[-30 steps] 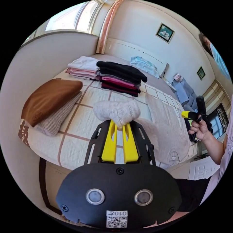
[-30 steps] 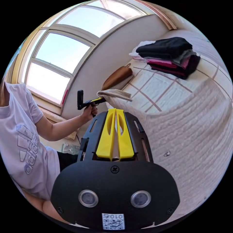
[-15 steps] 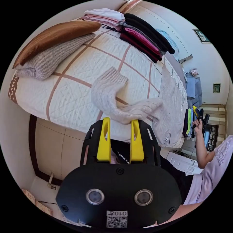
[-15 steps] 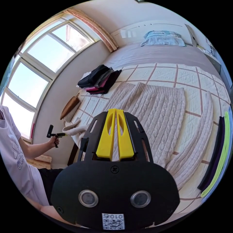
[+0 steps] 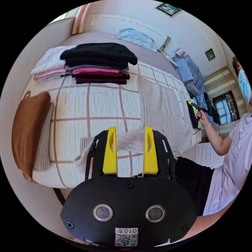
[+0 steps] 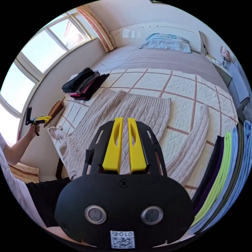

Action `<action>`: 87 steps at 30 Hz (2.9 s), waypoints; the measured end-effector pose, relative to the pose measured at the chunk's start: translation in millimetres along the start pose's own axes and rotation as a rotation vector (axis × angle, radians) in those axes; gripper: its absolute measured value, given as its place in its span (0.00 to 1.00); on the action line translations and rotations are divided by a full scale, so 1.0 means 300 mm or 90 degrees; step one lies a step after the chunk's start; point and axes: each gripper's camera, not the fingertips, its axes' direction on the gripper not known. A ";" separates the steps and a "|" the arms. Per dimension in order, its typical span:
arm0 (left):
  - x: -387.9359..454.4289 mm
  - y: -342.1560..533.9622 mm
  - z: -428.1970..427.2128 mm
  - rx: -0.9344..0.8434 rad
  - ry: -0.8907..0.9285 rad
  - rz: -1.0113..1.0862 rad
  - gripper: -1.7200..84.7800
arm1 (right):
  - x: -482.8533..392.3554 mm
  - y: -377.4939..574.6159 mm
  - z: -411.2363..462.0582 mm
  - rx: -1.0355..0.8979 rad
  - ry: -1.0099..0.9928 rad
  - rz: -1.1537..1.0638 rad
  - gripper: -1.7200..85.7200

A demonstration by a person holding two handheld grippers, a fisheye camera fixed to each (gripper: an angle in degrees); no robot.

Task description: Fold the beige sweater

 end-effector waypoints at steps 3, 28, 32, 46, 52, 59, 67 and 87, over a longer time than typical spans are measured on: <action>0.189 -0.318 0.134 0.032 -0.090 0.103 0.19 | 0.088 -0.111 0.015 0.011 0.038 0.015 0.09; 0.736 -1.164 0.785 0.012 -0.030 0.155 0.04 | 0.251 -0.337 0.209 -0.098 0.138 0.039 0.07; 0.768 -1.131 0.639 0.117 -0.077 0.126 0.03 | 0.210 -0.374 0.112 -0.053 0.199 -0.006 0.07; 1.024 -1.210 0.974 -0.058 -0.336 0.217 0.08 | 0.234 -0.367 0.298 -0.106 0.155 -0.015 0.07; 1.189 -1.097 0.807 0.031 -0.329 0.229 0.12 | 0.150 -0.247 0.077 -0.047 0.281 0.002 0.15; 1.439 -0.745 0.776 0.053 -0.177 0.245 0.12 | 0.265 -0.038 0.122 -0.203 0.311 0.155 0.18; 1.754 -0.363 0.964 -0.142 0.011 0.370 0.12 | 0.134 0.059 0.236 -0.332 0.515 0.061 0.08; 2.332 0.141 1.333 -0.165 0.041 0.713 0.12 | -0.064 0.601 0.026 -0.157 0.227 -0.130 0.20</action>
